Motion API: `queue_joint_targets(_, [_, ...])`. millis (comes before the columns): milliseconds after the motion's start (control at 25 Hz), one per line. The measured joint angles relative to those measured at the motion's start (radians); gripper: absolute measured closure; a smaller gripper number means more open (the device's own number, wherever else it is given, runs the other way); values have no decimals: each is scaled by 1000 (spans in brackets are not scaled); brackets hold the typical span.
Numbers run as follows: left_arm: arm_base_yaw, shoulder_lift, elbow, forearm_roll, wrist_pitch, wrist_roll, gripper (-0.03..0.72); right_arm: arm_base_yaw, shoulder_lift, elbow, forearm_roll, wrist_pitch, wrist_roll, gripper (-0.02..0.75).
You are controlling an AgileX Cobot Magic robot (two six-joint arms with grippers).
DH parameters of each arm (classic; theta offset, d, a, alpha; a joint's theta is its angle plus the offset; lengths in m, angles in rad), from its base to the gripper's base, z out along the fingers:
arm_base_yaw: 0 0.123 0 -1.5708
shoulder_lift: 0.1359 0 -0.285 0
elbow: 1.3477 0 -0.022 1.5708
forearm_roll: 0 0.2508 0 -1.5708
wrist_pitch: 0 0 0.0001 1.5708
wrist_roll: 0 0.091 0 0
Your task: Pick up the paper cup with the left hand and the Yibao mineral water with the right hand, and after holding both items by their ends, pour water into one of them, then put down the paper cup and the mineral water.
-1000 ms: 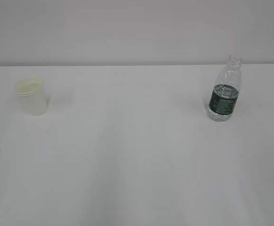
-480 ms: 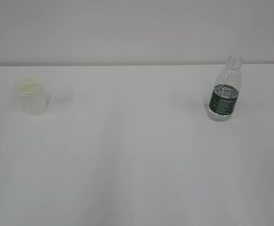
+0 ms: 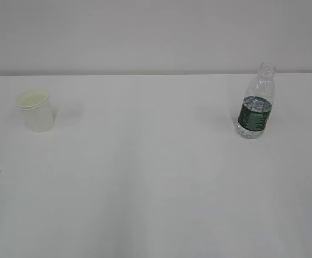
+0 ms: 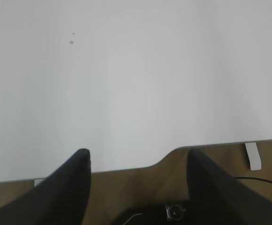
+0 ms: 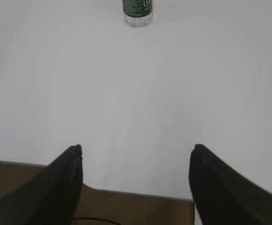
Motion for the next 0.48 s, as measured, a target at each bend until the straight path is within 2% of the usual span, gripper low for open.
queue_joint_targets(480, [0, -127, 6, 9, -14, 4, 261, 0, -92, 0, 2, -8, -26, 200])
